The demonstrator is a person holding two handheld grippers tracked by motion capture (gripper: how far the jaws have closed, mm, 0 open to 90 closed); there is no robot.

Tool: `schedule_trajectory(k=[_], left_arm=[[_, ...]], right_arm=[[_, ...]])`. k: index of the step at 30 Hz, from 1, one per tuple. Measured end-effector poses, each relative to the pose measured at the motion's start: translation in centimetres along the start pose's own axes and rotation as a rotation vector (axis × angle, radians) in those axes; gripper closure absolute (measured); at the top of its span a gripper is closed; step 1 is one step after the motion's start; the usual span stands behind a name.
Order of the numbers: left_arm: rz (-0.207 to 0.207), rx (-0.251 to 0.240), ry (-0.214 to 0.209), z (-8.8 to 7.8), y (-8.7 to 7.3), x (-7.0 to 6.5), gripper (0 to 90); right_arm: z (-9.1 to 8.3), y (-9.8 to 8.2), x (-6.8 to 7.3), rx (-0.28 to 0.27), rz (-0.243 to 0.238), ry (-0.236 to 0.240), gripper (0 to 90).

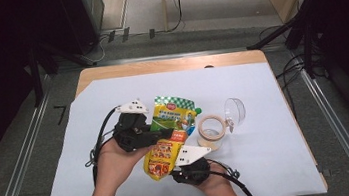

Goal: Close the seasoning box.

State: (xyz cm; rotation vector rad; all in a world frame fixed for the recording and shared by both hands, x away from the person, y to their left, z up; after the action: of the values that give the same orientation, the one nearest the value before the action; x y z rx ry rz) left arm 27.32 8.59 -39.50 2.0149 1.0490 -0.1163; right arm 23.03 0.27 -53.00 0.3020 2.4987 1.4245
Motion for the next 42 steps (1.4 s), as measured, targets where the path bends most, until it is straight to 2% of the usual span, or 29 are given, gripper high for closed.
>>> schedule_trajectory(k=[4, 8, 12, 16, 18, 22, 23, 29, 33, 39, 42], left_arm=[[0.005, 0.003, 0.022, 0.7, -0.1, -0.2, 75.1], [0.002, 0.009, 0.022, 1.3, -0.1, -0.4, 73.1], [-0.005, 0.013, 0.026, 1.9, -0.1, -0.6, 70.5], [-0.027, 0.028, 0.020, 2.4, 0.1, -0.7, 68.7], [-0.064, 0.044, 0.019, 2.8, 0.3, -0.6, 68.2], [-0.081, 0.081, 0.016, 3.5, 0.6, -0.5, 71.5], [-0.080, 0.084, 0.016, 3.6, 0.7, -0.5, 71.9], [-0.067, 0.113, 0.034, 4.1, 1.4, -0.7, 73.2], [-0.093, 0.143, 0.030, 4.4, 2.3, -0.7, 73.9], [-0.089, 0.174, 0.043, 5.0, 3.6, -0.8, 76.1], [-0.089, 0.165, 0.043, 5.0, 4.1, -0.8, 76.7]], right_arm=[[-0.3, 0.4, 0.6, -0.018, -0.017, 0.002, 71.7], [-0.4, 0.9, 1.1, -0.030, -0.036, 0.011, 70.2], [-0.7, 1.3, 1.3, -0.049, -0.029, 0.025, 68.9], [-0.9, 1.5, 1.3, -0.057, -0.019, 0.028, 67.8], [-1.0, 1.6, 1.3, -0.062, -0.017, 0.028, 67.2], [-1.1, 1.8, 1.7, -0.054, -0.067, 0.016, 64.5], [-1.1, 1.8, 1.7, -0.054, -0.067, 0.014, 64.3], [-1.3, 2.1, 1.5, -0.058, -0.056, 0.021, 62.1], [-1.6, 2.9, 1.6, -0.071, -0.066, 0.028, 61.0], [-1.8, 3.4, 0.6, -0.054, -0.045, 0.036, 60.9], [-1.8, 3.7, 0.1, -0.044, -0.040, 0.044, 60.1]])
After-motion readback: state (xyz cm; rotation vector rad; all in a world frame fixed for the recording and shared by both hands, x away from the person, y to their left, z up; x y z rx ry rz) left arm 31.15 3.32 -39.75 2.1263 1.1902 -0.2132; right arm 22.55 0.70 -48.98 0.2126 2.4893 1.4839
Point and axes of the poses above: each handheld gripper's, and its own axes: z roughly forward along the jaws, y roughly out of its top, x roughly to its left, the point moved 6 cm from there along z, roughly forward along the jaws, and after that the axes turned 13 degrees about -z, right-handed, at the moved point
